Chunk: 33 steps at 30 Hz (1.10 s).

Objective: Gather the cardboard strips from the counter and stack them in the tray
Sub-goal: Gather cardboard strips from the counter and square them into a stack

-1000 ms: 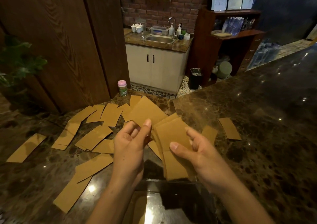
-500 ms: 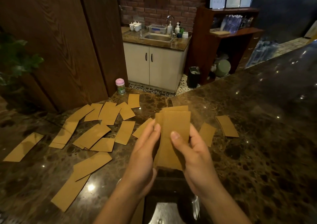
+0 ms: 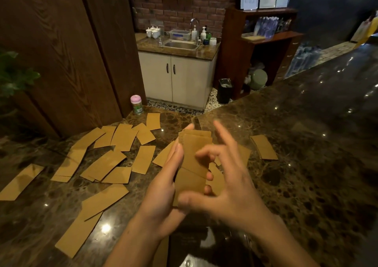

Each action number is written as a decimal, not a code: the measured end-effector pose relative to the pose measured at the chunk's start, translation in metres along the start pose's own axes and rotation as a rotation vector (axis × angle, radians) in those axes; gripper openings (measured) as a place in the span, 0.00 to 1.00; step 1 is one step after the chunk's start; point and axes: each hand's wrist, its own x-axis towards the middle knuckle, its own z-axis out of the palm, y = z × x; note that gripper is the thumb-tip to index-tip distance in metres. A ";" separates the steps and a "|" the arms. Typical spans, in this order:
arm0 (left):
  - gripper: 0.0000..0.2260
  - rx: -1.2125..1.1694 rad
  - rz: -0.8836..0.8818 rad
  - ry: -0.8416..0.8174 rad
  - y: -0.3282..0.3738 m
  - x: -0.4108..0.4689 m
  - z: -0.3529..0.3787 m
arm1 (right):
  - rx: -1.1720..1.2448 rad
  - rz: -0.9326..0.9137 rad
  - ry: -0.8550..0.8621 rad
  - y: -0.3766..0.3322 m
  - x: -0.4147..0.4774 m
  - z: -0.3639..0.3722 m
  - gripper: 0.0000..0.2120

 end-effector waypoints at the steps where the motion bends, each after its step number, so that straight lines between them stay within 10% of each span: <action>1: 0.18 -0.001 0.006 -0.018 0.002 0.001 -0.001 | -0.048 -0.057 -0.075 0.002 0.000 -0.005 0.32; 18: 0.22 0.485 0.079 -0.037 0.016 0.011 -0.016 | -0.080 -0.087 -0.245 -0.004 0.007 -0.034 0.38; 33: 0.22 0.219 -0.044 -0.079 0.021 -0.004 -0.007 | -0.031 -0.066 -0.298 -0.006 0.002 -0.032 0.38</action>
